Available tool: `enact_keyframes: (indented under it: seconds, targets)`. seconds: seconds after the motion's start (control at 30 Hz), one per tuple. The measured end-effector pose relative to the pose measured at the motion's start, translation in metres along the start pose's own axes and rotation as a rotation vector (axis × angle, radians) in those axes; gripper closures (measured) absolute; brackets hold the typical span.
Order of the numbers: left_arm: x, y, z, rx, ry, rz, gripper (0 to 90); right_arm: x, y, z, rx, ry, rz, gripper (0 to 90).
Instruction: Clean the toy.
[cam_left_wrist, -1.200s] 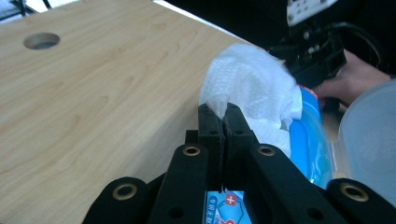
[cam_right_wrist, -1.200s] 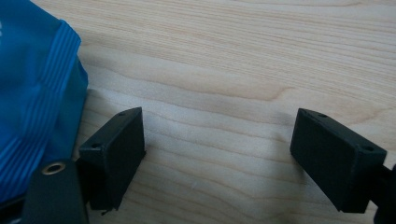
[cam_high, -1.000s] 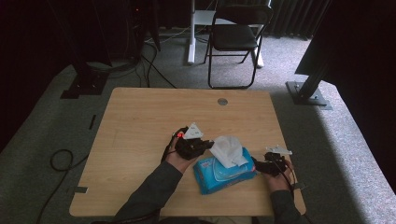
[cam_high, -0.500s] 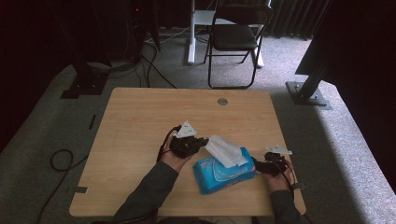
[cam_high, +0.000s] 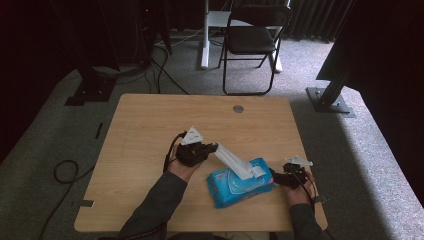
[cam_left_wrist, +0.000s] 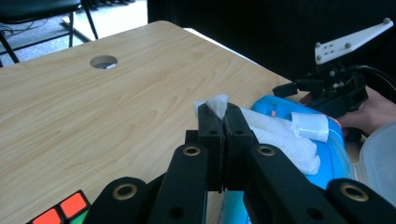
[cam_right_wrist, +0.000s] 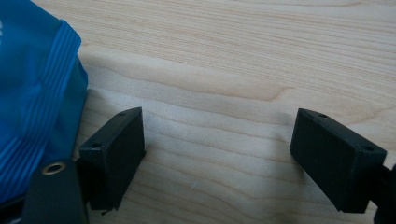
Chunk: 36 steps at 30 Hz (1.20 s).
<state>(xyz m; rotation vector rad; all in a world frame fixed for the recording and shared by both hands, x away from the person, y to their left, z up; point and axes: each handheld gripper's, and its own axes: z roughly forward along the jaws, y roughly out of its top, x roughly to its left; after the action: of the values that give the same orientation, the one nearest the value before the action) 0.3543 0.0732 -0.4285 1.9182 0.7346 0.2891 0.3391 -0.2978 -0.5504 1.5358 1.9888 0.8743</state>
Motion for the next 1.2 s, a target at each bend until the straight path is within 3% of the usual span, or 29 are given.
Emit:
enact_keyframes:
  seconds: [0.67,0.77,0.9,0.97,1.1,1.2]
  targets:
    - [0.010,0.002,-0.010,-0.031,0.055,-0.017,89.3,0.000,0.000,0.000,0.003,0.002,-0.003,17.4]
    - [0.013,0.002,-0.015,-0.050,0.073,-0.030,89.3,0.000,0.002,-0.002,0.014,0.002,-0.006,24.4]
    - [0.010,0.004,-0.017,-0.050,0.083,-0.002,89.3,0.003,0.004,-0.003,0.020,0.000,-0.019,31.4]
    - [0.012,0.005,-0.021,-0.065,0.091,-0.009,89.3,0.005,0.005,-0.004,0.021,-0.011,-0.030,34.0]
    - [0.020,0.008,-0.029,-0.084,0.105,-0.033,89.3,0.007,0.009,-0.011,-0.017,-0.007,-0.023,36.9]
    - [0.022,0.009,-0.033,-0.077,0.110,-0.018,89.3,0.007,0.012,-0.015,-0.043,0.008,-0.010,38.2]
